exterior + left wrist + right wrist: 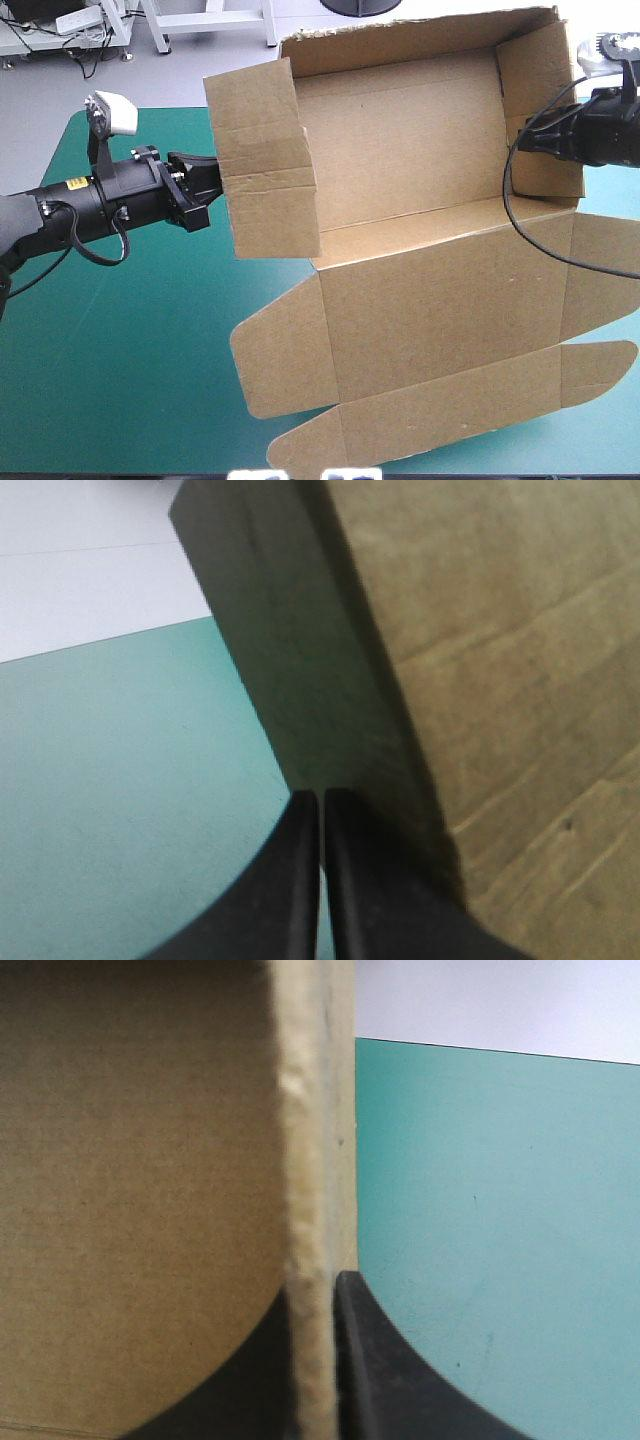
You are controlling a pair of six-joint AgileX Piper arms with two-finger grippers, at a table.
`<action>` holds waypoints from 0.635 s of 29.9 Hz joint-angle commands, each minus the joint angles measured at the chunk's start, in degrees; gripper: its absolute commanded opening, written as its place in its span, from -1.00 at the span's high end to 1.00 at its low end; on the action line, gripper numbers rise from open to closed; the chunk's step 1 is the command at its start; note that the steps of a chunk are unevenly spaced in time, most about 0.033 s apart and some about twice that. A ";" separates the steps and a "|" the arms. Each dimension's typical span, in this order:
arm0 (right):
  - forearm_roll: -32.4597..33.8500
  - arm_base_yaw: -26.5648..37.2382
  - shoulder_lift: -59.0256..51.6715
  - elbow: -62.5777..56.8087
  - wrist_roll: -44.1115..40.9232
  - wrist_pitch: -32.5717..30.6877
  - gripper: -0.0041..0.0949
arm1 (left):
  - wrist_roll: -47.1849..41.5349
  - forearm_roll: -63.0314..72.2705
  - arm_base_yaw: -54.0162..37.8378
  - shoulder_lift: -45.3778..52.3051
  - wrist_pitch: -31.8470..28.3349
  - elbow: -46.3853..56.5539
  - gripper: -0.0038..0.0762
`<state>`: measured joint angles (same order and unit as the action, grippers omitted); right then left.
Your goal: Fold the box
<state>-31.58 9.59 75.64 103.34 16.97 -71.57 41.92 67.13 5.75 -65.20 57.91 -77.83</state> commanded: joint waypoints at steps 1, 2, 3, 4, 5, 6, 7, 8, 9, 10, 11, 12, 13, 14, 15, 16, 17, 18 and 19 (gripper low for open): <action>-3.78 0.26 -1.82 1.33 -0.09 -0.10 0.92 | -0.49 5.71 0.04 1.31 1.47 -1.72 0.87; -4.07 0.26 -1.82 1.33 0.23 0.03 0.92 | -0.49 6.03 0.04 1.31 1.99 -1.72 0.87; -4.18 0.26 -1.82 1.33 0.23 0.15 0.91 | -0.41 6.54 0.04 1.31 2.72 -1.72 0.87; -4.28 0.26 -1.82 1.33 0.23 0.15 0.91 | -0.27 6.99 0.04 1.31 3.33 -1.72 0.87; -4.41 0.26 -1.82 1.33 0.23 0.15 0.91 | 0.02 7.26 0.04 1.31 4.10 -1.72 0.87; -4.65 0.26 -1.82 1.33 0.23 0.15 0.91 | 0.47 7.55 0.04 1.31 4.74 -1.72 0.86; -4.65 0.26 -1.82 1.33 0.23 0.15 0.91 | 1.35 7.99 0.04 1.31 5.50 -1.72 0.84; -4.65 0.26 -1.82 1.33 0.23 0.15 0.91 | 2.05 8.96 0.04 1.31 6.54 -1.72 0.80; -4.77 0.26 -1.82 1.33 0.23 0.15 0.92 | 2.80 10.17 0.04 1.21 7.48 -1.72 0.73; -5.02 0.26 -1.82 1.33 0.23 0.15 0.92 | 3.37 11.34 0.04 1.21 7.89 -1.72 0.66; -5.69 0.26 -1.82 1.21 0.23 0.15 0.92 | 4.83 12.48 0.04 1.21 8.02 -1.72 0.55; -6.02 0.26 -1.82 1.21 0.23 0.24 0.91 | 5.54 13.31 0.04 1.21 7.78 -1.72 0.46; -6.30 0.26 -1.82 1.21 0.46 0.24 0.92 | 5.67 13.90 0.04 1.21 7.57 -1.72 0.35; -6.42 0.26 -1.82 1.21 0.47 0.24 0.91 | 5.67 14.49 0.04 1.21 7.21 -1.72 0.24; -6.71 0.26 -1.82 1.21 0.71 0.24 0.91 | 5.67 14.63 0.04 1.21 7.00 -1.72 0.15; -6.69 0.26 -1.82 1.21 0.71 0.24 0.91 | 5.67 14.52 0.04 1.21 6.51 -1.72 0.08; -6.80 0.26 -1.82 1.21 0.71 0.24 0.91 | 5.67 14.52 0.04 1.21 6.16 -1.72 0.05; -6.80 0.26 -1.82 1.21 0.71 0.24 0.91 | 5.67 14.52 0.04 1.21 6.02 -1.72 0.03; -6.80 0.26 -1.82 1.21 0.71 0.12 0.91 | 5.67 14.52 0.04 1.21 5.79 -1.72 0.03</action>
<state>-34.71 9.59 75.64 103.34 17.77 -71.57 47.38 76.49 5.69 -65.16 65.71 -77.83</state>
